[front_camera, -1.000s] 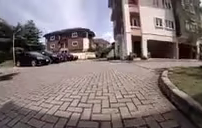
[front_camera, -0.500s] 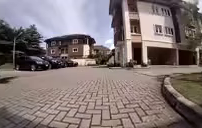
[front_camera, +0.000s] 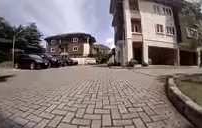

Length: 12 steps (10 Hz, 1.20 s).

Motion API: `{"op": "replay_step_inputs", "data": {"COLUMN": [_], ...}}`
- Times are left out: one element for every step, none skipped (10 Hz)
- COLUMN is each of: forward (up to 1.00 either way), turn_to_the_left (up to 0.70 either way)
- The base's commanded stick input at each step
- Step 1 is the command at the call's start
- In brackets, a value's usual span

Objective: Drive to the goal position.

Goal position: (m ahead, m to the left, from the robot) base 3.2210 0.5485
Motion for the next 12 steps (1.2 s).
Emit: {"op": "replay_step_inputs", "data": {"forward": [0.30,0.30,0.30,0.30,0.30,0.30,0.30,0.30,0.30,0.30,0.30,0.30], "turn_to_the_left": [0.00,0.00,0.00,0.00,0.00,0.00,0.00,0.00,0.00,0.00,0.00,0.00]}}
